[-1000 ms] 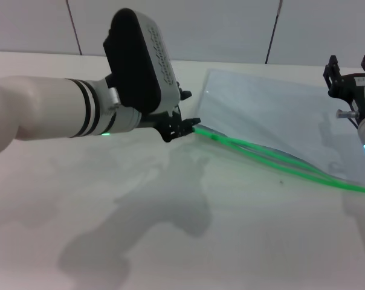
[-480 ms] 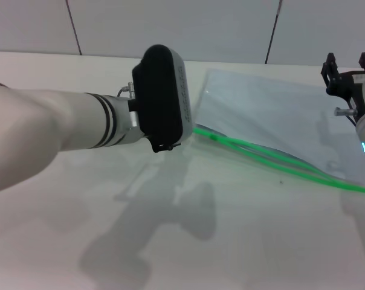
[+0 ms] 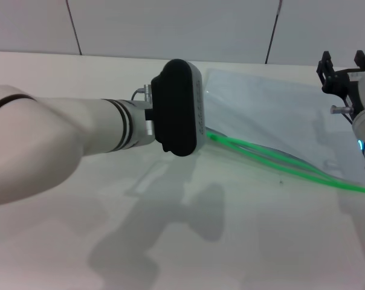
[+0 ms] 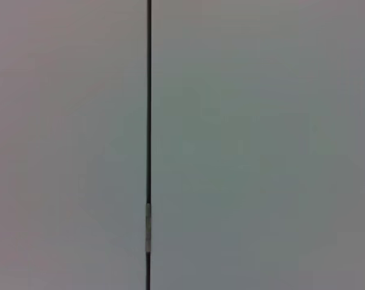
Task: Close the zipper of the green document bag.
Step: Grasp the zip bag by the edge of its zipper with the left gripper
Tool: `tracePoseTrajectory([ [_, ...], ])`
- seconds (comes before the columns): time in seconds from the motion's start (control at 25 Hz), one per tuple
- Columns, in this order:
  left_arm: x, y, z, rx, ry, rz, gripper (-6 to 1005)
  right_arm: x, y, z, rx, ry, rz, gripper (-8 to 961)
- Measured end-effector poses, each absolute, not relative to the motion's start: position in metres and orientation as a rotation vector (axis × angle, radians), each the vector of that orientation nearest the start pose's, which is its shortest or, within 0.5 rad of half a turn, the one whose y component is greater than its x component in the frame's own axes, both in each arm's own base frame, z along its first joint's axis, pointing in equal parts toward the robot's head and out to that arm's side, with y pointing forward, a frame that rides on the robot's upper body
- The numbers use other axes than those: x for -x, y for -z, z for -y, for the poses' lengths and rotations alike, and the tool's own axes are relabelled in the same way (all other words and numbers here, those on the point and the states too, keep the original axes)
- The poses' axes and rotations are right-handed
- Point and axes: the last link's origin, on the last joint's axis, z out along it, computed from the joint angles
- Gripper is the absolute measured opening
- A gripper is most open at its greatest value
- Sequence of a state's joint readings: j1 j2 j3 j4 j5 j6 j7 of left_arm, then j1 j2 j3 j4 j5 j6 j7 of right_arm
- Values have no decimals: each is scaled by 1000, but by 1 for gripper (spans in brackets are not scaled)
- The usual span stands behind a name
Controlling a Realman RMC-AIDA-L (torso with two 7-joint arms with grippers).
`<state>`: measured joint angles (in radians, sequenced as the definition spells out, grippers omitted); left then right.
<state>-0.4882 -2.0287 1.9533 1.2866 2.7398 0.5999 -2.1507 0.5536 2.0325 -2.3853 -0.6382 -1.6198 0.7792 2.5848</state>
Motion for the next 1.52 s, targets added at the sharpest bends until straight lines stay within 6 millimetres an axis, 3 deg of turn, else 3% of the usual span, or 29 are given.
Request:
tracePoseTrajectory([
  [0.32, 156, 85, -382, 2393, -412, -470, 508, -249, 46, -395, 1582, -508, -636, 647],
  [1.52, 158, 103, -397, 2310, -346, -588, 507, -244, 48, -400, 1601, -511, -640, 646],
])
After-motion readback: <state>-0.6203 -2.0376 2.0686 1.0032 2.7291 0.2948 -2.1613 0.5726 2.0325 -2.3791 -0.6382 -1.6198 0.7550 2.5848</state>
